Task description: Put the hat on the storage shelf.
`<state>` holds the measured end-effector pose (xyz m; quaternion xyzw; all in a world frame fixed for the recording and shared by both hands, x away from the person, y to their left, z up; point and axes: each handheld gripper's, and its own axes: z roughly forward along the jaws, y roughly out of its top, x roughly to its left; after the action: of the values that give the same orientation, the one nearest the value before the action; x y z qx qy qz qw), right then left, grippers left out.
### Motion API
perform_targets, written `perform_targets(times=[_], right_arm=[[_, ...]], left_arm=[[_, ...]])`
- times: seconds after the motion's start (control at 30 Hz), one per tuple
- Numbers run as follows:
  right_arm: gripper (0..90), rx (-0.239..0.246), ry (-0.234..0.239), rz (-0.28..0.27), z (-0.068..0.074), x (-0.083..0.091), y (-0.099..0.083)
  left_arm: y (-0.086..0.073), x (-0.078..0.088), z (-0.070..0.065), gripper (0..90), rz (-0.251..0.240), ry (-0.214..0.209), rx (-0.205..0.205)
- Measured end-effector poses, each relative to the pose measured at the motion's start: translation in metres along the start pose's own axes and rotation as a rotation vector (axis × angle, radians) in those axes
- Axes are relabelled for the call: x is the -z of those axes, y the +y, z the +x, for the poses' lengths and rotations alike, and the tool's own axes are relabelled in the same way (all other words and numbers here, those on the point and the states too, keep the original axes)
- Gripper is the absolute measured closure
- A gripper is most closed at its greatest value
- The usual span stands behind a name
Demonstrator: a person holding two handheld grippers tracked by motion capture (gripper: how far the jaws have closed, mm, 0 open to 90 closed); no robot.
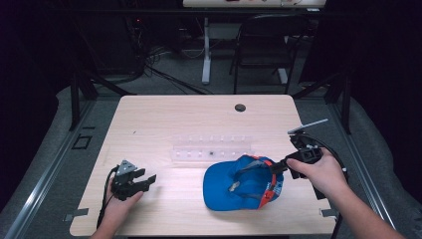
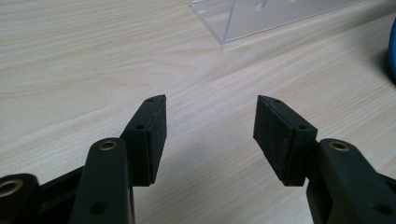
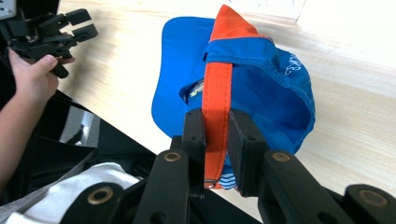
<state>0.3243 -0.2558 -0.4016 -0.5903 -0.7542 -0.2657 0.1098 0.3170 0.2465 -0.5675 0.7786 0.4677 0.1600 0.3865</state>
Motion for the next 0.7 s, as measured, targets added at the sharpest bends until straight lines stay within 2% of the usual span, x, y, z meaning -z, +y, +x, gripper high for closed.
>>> perform_targets(times=[0.17, 0.47, 0.5, 0.6, 0.7], right_arm=[[78.1, 0.028, -0.037, 0.025, 0.009, 0.008, 0.006], [78.1, 0.042, -0.098, 0.022, 0.024, 0.019, 0.012], [78.1, 0.056, -0.098, 0.035, 0.026, 0.022, 0.014], [78.1, 0.062, -0.111, 0.021, 0.035, 0.029, 0.017], [78.1, 0.075, -0.113, 0.026, 0.039, 0.035, 0.02]], left_arm=[[0.0, 0.0, 0.001, 44.8, 0.001, -0.003, 0.0], [0.0, 0.0, 0.0, 45.1, -0.005, -0.001, -0.004], [0.0, 0.001, 0.0, 45.2, -0.006, -0.002, -0.002], [0.0, 0.0, -0.001, 45.2, -0.006, -0.002, -0.001], [0.0, 0.001, 0.0, 45.2, -0.005, -0.002, -0.009]])
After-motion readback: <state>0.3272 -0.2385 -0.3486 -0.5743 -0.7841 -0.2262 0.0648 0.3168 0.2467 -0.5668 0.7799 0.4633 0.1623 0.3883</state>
